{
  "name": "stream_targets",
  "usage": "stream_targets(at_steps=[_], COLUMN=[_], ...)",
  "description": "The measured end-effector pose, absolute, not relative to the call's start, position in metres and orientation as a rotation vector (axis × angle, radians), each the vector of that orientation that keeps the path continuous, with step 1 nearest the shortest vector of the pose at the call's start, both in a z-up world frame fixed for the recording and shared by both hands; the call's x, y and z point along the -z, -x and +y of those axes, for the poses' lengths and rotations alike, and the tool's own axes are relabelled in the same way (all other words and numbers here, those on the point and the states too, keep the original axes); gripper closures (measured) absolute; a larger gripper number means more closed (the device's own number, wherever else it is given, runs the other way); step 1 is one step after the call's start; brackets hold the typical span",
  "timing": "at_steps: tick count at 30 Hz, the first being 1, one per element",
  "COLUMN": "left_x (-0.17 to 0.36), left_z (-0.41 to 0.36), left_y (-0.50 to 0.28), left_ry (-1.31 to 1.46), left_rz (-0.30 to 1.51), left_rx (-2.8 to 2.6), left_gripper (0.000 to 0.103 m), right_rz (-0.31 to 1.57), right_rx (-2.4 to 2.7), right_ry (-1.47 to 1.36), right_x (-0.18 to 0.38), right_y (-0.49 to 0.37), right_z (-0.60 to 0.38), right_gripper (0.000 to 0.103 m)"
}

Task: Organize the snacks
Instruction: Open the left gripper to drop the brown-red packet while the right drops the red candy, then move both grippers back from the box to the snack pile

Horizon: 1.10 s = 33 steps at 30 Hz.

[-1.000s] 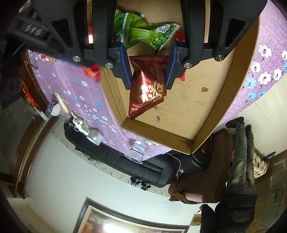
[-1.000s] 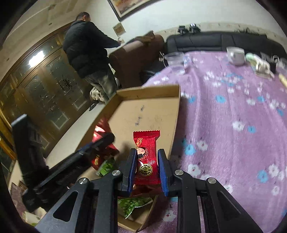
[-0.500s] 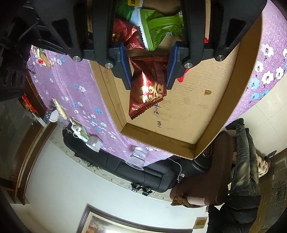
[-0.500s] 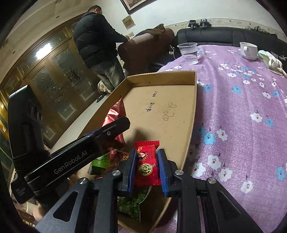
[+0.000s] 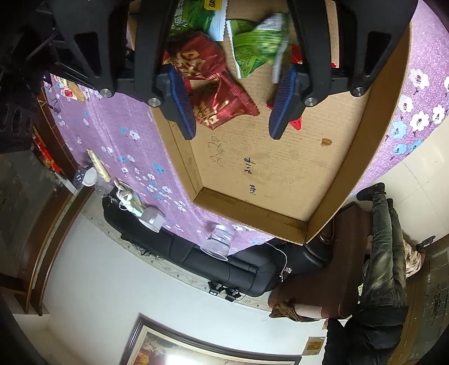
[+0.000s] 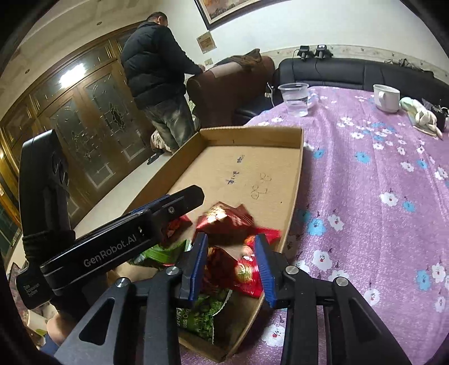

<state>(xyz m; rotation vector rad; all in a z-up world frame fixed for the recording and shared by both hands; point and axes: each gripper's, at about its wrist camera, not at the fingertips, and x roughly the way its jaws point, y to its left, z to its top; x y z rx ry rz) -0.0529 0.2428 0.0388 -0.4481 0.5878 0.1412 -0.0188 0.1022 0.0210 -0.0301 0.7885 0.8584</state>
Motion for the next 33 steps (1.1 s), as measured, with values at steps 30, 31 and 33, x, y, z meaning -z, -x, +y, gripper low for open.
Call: stream_targets(at_steps=[30,31,33], left_x=[-0.04,-0.04,-0.041], left_z=[0.246,0.245,0.244], left_y=[0.054,0.054,0.054], left_ry=[0.465,0.463,0.456], left_rz=[0.575,0.574,0.57], left_rx=[-0.114,-0.117,-0.115], left_gripper=[0.047,0.047,0.047], right_rz=[0.825,0.834,0.84], right_rx=[-0.674,-0.668,-0.643], right_ry=[-0.131,-0.156,-0.203], right_x=[-0.055,-0.055,-0.054], right_y=[-0.004,-0.006,-0.012], right_z=[-0.019,-0.03,-0.058], right_gripper=[0.054,0.054,0.054])
